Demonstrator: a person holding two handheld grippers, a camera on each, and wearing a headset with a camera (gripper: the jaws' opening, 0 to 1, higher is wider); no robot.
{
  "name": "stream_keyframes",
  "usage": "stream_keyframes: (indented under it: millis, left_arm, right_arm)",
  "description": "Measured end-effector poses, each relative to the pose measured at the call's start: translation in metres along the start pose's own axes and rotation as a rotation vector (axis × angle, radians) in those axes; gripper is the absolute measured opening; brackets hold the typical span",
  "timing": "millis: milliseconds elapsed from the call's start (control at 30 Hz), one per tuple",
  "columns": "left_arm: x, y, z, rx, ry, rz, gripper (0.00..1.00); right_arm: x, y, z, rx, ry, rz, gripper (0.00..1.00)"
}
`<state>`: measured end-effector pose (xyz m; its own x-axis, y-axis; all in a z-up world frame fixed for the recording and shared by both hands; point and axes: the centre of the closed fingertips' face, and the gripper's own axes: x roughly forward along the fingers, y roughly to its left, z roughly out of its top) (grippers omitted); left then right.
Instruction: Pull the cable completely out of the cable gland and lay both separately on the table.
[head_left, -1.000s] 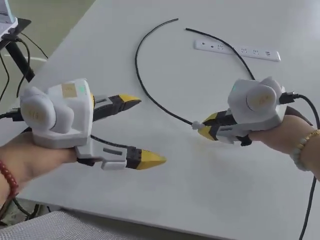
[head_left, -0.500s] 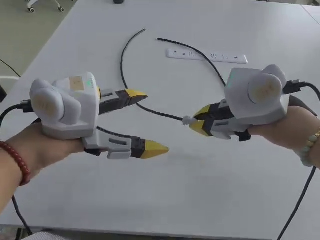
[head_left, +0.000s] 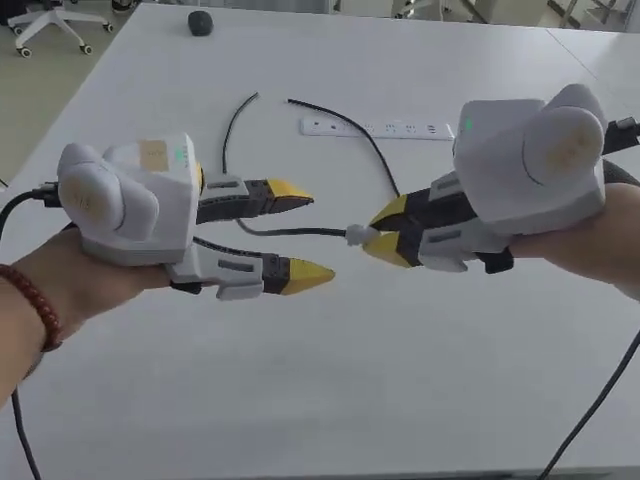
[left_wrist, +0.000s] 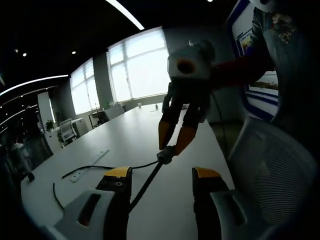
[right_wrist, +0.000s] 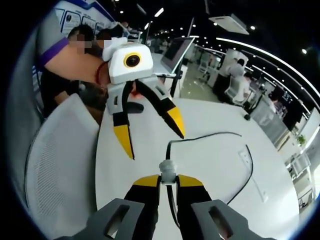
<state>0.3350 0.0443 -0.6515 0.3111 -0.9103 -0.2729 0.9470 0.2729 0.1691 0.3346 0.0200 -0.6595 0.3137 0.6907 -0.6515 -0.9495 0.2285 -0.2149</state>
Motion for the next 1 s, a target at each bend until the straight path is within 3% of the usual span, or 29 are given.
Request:
stream_keyframes:
  millis: [133, 367, 500, 533, 767, 1000]
  left_arm:
    - [0.001, -0.006, 0.001, 0.095, 0.067, -0.055, 0.45]
    - [0.007, -0.007, 0.015, 0.145, 0.060, -0.076, 0.33]
    - [0.012, -0.013, 0.008, 0.154, 0.086, -0.106, 0.30]
    - [0.012, -0.014, 0.006, 0.179, 0.093, -0.108, 0.29]
    - [0.011, -0.017, 0.007, 0.207, 0.081, -0.137, 0.22]
    - [0.009, -0.023, 0.014, 0.226, 0.046, -0.168, 0.21]
  right_arm:
    - [0.000, 0.006, 0.003, -0.035, 0.016, 0.018, 0.07]
    - [0.003, 0.009, 0.005, -0.069, 0.028, 0.037, 0.07]
    - [0.004, 0.011, 0.008, -0.069, 0.023, 0.045, 0.07]
    - [0.003, 0.011, 0.010, -0.072, 0.018, 0.045, 0.07]
    - [0.000, 0.016, 0.012, -0.077, 0.011, 0.068, 0.07]
    - [-0.005, 0.022, 0.015, -0.040, -0.014, 0.101, 0.07]
